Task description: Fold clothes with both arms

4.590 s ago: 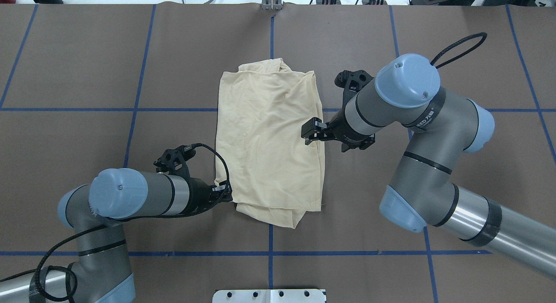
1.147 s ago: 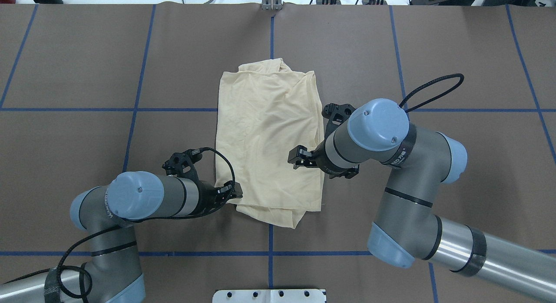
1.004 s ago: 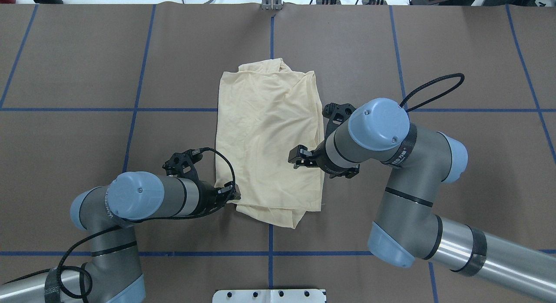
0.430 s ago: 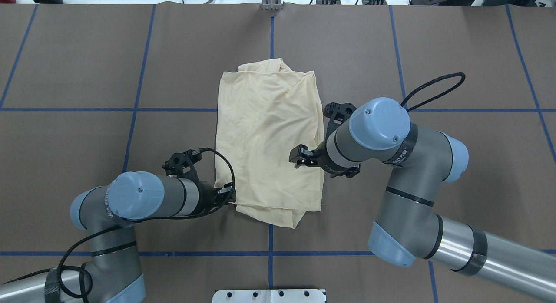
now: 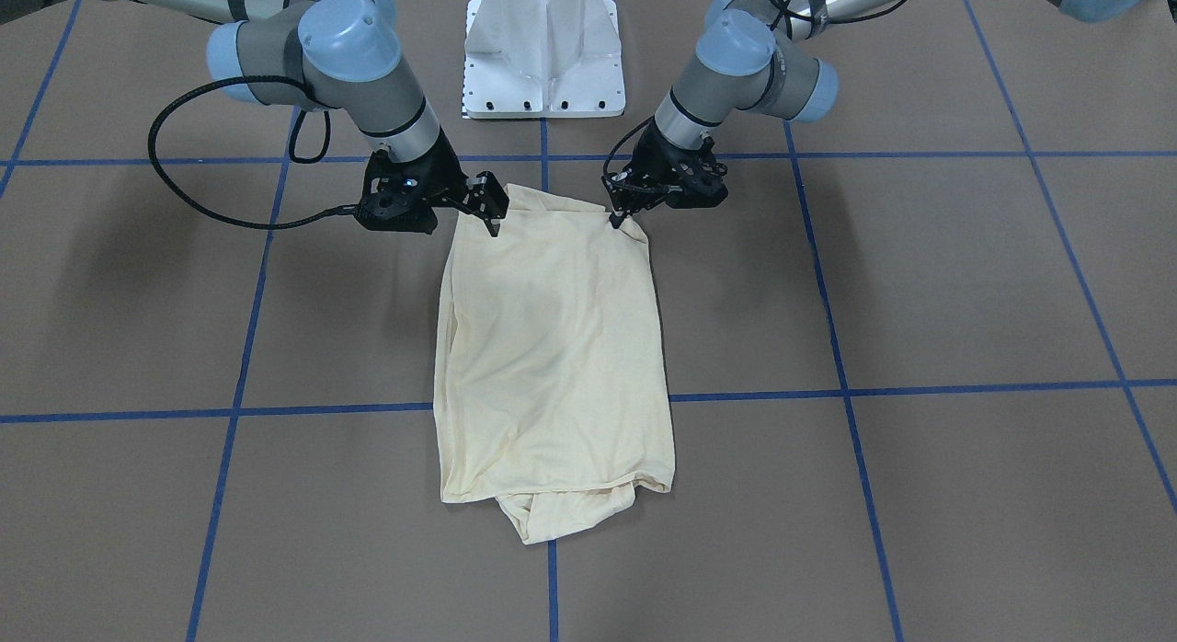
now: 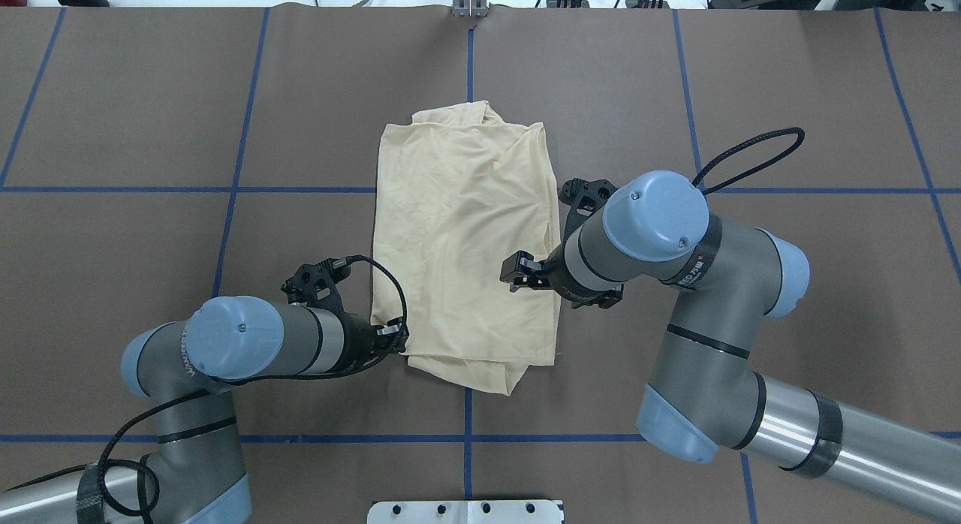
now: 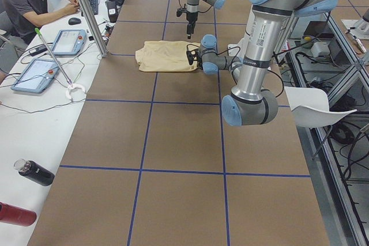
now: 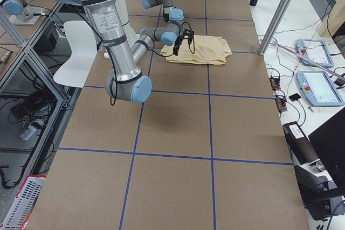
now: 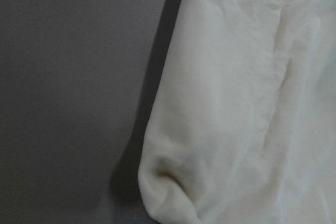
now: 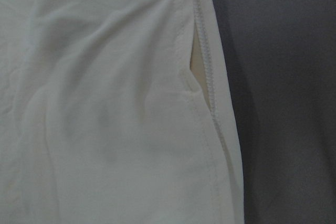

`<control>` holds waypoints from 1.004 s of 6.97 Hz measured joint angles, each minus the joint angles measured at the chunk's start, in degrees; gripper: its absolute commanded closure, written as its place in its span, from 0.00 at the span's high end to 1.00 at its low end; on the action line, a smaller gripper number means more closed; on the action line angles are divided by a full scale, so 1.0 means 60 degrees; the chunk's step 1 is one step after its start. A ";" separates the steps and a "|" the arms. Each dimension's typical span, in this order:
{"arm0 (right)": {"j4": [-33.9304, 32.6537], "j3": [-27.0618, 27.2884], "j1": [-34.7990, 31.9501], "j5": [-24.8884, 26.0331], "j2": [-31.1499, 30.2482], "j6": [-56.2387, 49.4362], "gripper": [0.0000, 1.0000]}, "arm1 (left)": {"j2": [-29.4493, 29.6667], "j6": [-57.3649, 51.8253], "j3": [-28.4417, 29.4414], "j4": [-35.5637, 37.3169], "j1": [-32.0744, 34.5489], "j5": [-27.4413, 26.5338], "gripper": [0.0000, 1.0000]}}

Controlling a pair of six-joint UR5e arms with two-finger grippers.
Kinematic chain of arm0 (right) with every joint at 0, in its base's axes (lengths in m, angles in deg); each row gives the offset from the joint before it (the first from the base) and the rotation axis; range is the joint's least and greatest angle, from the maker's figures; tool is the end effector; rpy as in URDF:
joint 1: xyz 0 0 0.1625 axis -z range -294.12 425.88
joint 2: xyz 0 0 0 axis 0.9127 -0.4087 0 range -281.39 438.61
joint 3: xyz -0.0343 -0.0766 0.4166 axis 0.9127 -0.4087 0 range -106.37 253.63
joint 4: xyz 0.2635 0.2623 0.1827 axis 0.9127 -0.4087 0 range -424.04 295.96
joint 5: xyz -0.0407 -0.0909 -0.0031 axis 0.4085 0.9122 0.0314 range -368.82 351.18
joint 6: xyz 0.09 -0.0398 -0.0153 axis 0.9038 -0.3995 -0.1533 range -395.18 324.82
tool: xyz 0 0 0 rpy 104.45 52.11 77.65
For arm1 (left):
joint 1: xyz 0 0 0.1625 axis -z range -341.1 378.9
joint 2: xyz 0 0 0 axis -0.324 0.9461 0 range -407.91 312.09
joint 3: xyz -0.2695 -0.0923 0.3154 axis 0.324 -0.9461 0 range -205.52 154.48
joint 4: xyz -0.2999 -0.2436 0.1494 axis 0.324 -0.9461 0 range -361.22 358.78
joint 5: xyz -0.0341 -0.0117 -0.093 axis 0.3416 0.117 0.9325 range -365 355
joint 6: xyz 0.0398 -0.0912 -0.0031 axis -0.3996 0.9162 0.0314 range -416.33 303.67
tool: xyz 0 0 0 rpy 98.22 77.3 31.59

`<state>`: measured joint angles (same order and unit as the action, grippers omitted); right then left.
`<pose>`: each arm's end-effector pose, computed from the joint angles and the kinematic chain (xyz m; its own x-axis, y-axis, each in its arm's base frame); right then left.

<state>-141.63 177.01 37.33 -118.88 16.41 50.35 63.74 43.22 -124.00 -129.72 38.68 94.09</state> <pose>-0.5042 -0.3872 0.2555 0.5359 0.2082 0.8182 -0.1651 0.9762 -0.1402 0.5473 -0.3217 0.3036 0.3057 -0.2841 -0.9088 0.2499 0.9449 -0.2113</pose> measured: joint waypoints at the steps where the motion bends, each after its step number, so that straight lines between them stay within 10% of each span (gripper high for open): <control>1: -0.0034 -0.0023 0.0123 0.0129 -0.0003 0.0089 1.00 | 0.0011 0.0012 -0.0037 0.0000 0.0005 0.0006 0.00; 7: -0.1223 -0.0184 0.1220 0.1115 0.0360 0.2768 1.00 | 0.0040 0.0020 -0.0095 0.0000 0.0000 0.0006 0.00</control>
<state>-148.97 175.90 44.65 -112.20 18.56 66.96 63.98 43.34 -124.57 -129.71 38.68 94.13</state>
